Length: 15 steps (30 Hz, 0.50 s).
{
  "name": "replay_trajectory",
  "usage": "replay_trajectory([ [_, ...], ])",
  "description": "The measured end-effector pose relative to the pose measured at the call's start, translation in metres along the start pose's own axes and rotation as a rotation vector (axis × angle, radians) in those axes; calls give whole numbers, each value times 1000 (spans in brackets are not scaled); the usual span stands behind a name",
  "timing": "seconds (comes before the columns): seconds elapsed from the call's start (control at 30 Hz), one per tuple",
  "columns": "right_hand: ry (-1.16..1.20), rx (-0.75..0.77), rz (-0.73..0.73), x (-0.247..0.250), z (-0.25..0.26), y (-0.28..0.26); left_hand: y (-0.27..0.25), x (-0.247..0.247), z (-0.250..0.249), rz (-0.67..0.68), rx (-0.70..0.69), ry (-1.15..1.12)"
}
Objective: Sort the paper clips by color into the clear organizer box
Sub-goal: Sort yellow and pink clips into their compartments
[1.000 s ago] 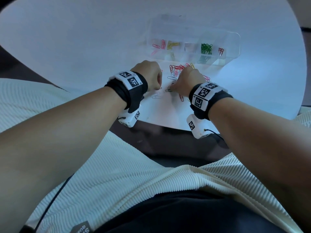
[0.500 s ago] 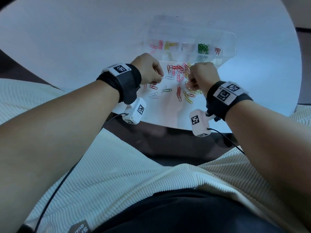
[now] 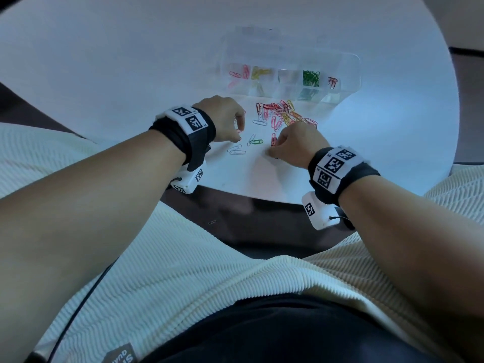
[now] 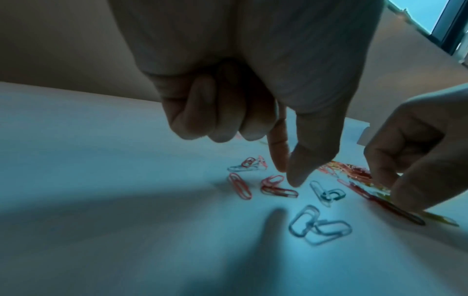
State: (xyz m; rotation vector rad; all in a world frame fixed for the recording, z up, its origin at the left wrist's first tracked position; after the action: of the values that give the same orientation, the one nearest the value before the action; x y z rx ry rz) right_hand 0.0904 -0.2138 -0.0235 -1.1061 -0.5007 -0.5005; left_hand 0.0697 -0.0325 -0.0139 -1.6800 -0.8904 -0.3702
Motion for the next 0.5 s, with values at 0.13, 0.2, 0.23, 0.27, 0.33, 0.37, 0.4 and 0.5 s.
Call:
replay_trajectory([
  [0.13,-83,-75,-23,0,0,1,1,-6,0,-8,17,-3],
  [0.2,-76,-97,-30,0,0,2,1,-6,-1,-13,29,-11],
  [0.23,-70,-107,-30,0,-1,3,1,-6,-1,-18,30,-11],
  [0.27,-64,-114,-30,-1,-1,5,1,-6,-2,-20,30,-4],
  [0.33,-51,-127,-36,-2,-3,8,2,-6,-4,-27,30,16],
  [0.37,-47,-137,-41,-3,-4,9,2,-6,-4,-35,31,22],
  [0.4,-48,-147,-48,-4,-5,11,3,-6,-4,-44,31,27],
  [0.5,-61,-170,-58,-7,-7,14,5,-6,-3,-70,20,30],
])
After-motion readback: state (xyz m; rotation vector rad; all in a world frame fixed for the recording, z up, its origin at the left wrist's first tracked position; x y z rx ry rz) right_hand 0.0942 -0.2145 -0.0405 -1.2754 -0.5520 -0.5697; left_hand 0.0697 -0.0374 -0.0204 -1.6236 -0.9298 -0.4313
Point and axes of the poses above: each hand's wrist, its own y-axis towards the middle knuckle, its own x-axis out of the back of the hand, z = x × y, the point moved 4 cm from there along y, towards the middle knuckle, and after that the axes turned 13 degrees about z, right-handed, at the moved point
